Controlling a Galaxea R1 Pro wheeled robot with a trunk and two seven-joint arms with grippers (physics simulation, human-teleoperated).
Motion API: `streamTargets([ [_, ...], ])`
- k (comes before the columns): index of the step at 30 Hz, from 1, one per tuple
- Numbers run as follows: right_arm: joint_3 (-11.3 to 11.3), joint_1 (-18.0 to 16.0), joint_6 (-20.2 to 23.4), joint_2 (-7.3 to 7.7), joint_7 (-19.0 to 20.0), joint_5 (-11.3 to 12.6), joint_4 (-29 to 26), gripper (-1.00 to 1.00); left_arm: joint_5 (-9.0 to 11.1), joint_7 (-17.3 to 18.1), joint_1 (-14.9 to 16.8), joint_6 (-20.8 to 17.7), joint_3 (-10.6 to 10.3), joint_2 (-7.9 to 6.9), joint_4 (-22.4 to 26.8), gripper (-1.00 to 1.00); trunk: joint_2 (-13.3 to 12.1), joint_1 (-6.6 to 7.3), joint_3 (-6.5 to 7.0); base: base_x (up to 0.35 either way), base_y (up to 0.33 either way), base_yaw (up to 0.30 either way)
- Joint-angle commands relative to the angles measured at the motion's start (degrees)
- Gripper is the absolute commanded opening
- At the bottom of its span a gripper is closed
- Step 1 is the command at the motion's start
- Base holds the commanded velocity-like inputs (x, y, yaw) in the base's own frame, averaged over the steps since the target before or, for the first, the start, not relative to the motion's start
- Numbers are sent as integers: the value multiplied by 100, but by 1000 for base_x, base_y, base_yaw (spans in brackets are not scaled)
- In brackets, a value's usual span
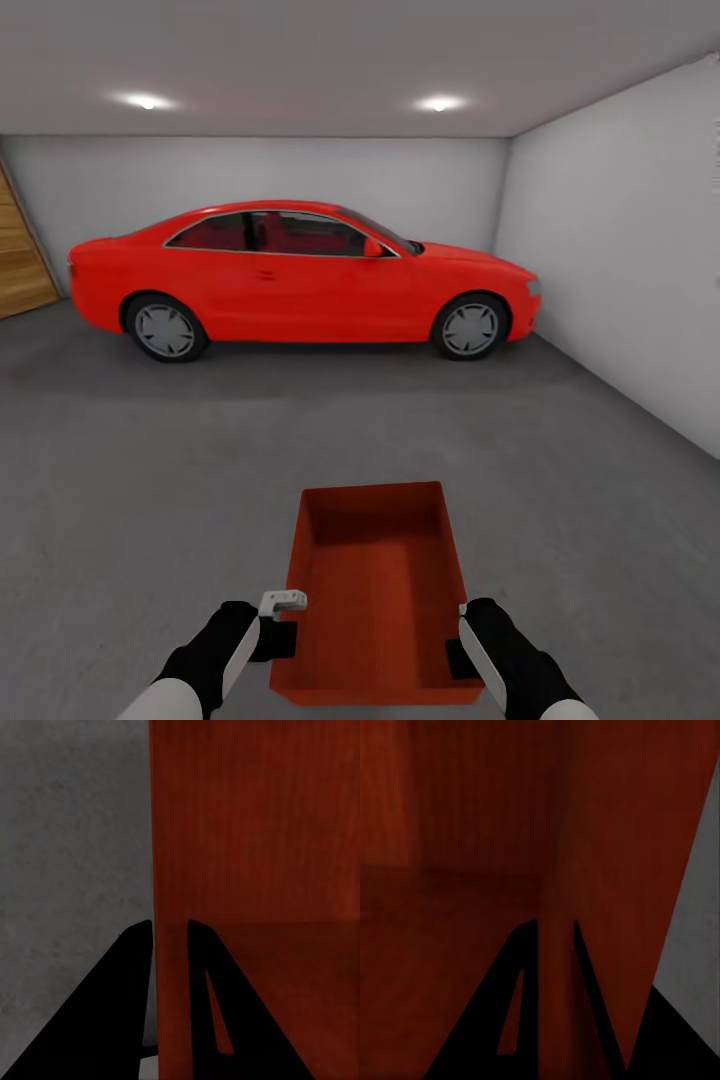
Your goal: Move the two storage containers from the living room to the garage. In the garage, place one container on the floor and stack the other container on top of it (either order is fine).
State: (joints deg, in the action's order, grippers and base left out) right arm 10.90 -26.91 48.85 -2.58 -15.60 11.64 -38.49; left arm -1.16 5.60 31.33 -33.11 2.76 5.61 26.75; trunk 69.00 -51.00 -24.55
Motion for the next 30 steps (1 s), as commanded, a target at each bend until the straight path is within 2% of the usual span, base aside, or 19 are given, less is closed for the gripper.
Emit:
streamTargets([
  [1,8,-8,-51,-84,-22,373,-9,-100,81,16,-4,-38,-12,10,8,-100,4,-4,-6,332,0,-213],
  [11,9,-8,-51,-84,-22,374,-9,-100,81,13,-4,-38,-12,10,9,-100,4,-4,-6,305,0,-268],
  [30,9,-8,-51,-84,-22,374,-9,-100,81,14,-4,-38,-12,10,6,-100,4,-4,-6,13,0,-281],
])
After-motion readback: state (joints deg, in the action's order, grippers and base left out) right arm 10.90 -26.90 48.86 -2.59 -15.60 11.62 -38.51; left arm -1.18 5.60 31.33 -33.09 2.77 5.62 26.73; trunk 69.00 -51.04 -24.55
